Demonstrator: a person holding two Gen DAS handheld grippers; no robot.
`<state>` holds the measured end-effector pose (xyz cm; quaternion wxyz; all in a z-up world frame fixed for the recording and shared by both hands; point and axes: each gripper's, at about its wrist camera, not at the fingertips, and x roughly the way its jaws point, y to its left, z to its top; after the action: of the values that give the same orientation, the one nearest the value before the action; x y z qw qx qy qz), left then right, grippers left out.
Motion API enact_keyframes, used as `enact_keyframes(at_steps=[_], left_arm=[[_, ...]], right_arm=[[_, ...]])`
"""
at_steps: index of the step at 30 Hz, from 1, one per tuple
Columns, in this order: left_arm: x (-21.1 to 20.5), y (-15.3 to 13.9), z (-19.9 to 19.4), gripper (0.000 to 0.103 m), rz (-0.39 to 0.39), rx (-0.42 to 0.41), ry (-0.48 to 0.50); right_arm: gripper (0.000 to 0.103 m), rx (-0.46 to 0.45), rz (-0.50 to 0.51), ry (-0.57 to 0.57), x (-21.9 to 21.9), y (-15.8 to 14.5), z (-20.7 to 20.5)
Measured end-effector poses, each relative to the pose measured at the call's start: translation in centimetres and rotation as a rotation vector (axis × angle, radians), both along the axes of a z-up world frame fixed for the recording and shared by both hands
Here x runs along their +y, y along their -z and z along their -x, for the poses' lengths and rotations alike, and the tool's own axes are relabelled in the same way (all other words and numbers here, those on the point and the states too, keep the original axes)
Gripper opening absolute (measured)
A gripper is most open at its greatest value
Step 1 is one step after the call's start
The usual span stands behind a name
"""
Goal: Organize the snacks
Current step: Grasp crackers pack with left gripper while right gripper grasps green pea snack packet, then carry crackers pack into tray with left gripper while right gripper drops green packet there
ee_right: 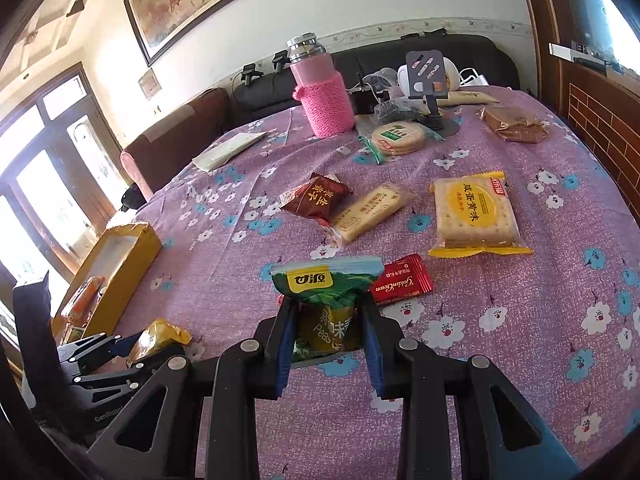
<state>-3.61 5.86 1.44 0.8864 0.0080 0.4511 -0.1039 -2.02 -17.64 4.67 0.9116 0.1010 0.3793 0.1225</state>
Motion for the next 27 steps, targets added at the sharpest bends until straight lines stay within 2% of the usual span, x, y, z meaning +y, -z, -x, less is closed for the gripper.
enact_keyframes(at_steps=[3,9,12,15,18,22,27], left_arm=[[1.0,-0.8,0.8,0.043,0.056,-0.008,-0.009],[6.0,-5.5,4.1,0.043,0.165,-0.101,-0.071],[9.9,-7.7,5.6,0.044,0.166,-0.154,-0.128],[14.2,-9.4,6.0,0.044,0.135,-0.189,-0.209],[18.7,-10.0,5.3,0.044,0.124,-0.193,-0.301],[23.3,-9.1,3.4,0.044,0.163,-0.145,-0.381],[26.4,-6.8,0.6,0.044,0.249,-0.07,-0.451]], right_arm=[[0.031,-0.013,-0.002,-0.006,0.2,0.0,0.2],[0.031,-0.042,-0.009,-0.021,1.0,-0.2,0.7],[0.031,-0.063,-0.001,-0.04,1.9,-1.2,1.2],[0.031,-0.068,-0.04,-0.086,3.6,-2.9,1.7],[0.031,-0.075,-0.064,-0.17,7.1,-5.1,1.7],[0.031,-0.052,-0.091,-0.31,14.1,-7.5,0.9],[0.03,0.001,-0.06,-0.444,24.2,-7.3,-0.6]])
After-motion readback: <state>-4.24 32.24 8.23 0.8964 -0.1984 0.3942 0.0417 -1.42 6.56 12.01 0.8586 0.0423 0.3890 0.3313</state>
